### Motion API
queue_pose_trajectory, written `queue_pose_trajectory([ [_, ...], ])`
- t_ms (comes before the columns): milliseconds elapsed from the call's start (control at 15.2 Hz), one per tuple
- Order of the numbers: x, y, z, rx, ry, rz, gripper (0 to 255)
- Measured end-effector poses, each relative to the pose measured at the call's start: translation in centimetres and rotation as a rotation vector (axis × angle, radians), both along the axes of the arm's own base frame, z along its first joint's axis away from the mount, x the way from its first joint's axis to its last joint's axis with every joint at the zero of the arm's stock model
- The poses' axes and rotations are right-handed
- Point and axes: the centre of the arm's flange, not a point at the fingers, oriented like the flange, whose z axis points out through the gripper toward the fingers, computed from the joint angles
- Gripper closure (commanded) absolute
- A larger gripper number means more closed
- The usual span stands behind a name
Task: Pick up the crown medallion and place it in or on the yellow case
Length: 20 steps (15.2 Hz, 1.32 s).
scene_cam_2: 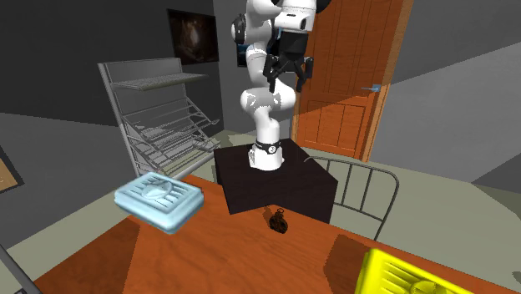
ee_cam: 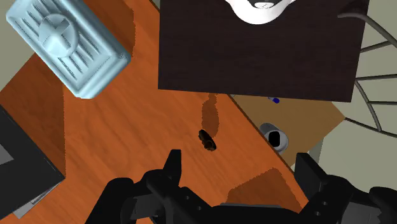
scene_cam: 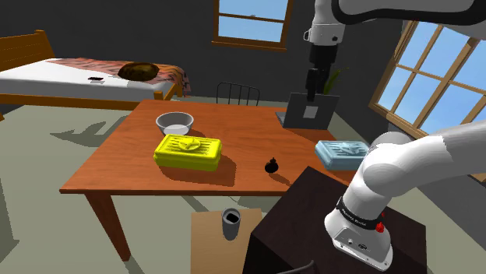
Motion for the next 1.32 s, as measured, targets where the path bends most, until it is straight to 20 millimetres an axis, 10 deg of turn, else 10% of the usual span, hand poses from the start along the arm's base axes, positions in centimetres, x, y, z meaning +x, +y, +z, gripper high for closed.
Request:
queue_pose_trajectory([
  [1320,5.6,-4.9,-22.4,0.069,-0.071,-0.032,0],
])
